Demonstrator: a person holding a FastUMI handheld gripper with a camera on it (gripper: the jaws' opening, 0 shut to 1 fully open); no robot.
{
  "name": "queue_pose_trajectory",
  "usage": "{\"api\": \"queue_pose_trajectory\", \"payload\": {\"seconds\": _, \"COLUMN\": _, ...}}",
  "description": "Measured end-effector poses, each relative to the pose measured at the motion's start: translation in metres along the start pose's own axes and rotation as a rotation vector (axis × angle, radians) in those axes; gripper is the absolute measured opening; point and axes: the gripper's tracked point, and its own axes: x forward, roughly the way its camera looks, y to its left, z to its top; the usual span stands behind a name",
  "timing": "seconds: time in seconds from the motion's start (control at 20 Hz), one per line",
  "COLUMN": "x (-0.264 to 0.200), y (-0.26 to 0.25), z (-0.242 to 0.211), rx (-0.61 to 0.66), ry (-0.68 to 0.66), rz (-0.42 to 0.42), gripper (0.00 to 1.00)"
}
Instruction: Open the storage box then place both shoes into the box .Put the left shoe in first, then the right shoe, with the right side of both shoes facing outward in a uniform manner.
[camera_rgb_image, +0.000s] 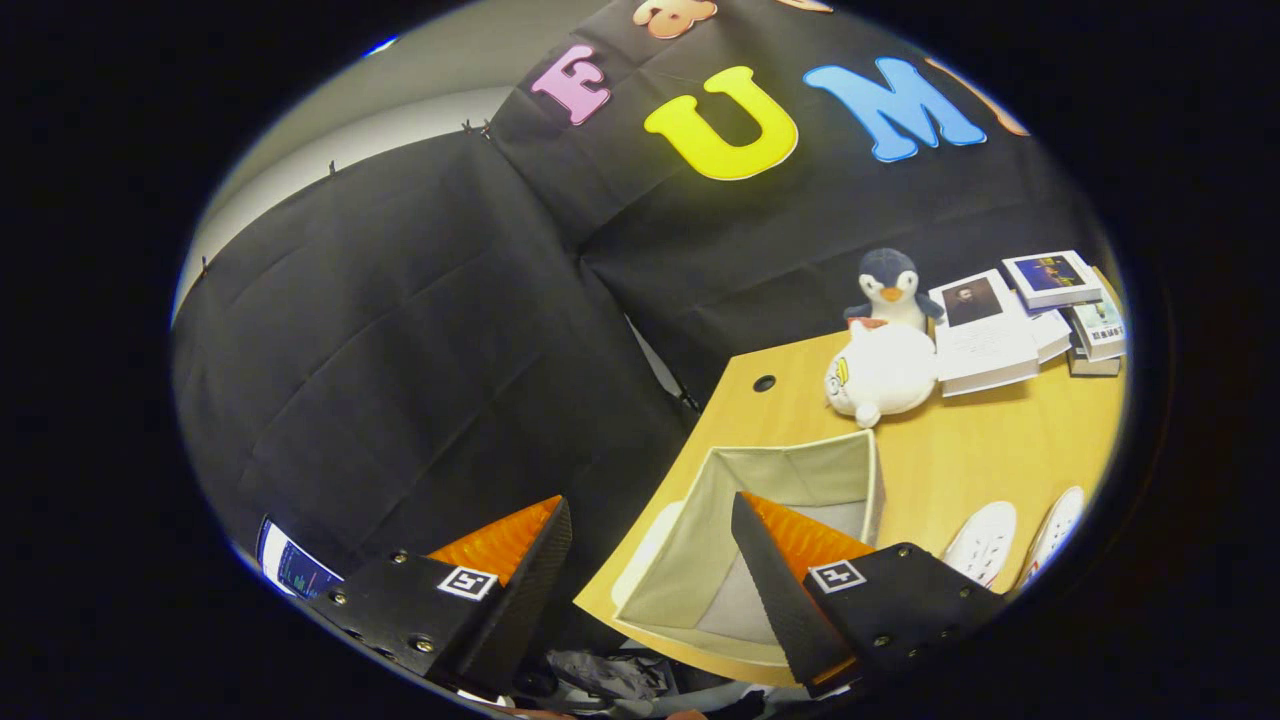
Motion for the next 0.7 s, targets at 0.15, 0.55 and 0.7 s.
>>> {"api": "queue_pose_trajectory", "payload": {"seconds": 0.15, "x": -0.014, "y": -0.036, "z": 0.001, "rx": -0.019, "ry": -0.006, "rz": -0.071, "gripper": 0.97}}
{"api": "queue_pose_trajectory", "payload": {"seconds": 0.55, "x": -0.046, "y": -0.124, "z": -0.014, "rx": 0.007, "ry": 0.006, "rz": -0.226, "gripper": 0.98}}
{"api": "queue_pose_trajectory", "payload": {"seconds": 0.7, "x": -0.053, "y": -0.155, "z": -0.027, "rx": 0.022, "ry": 0.029, "rz": -0.281, "gripper": 0.97}}
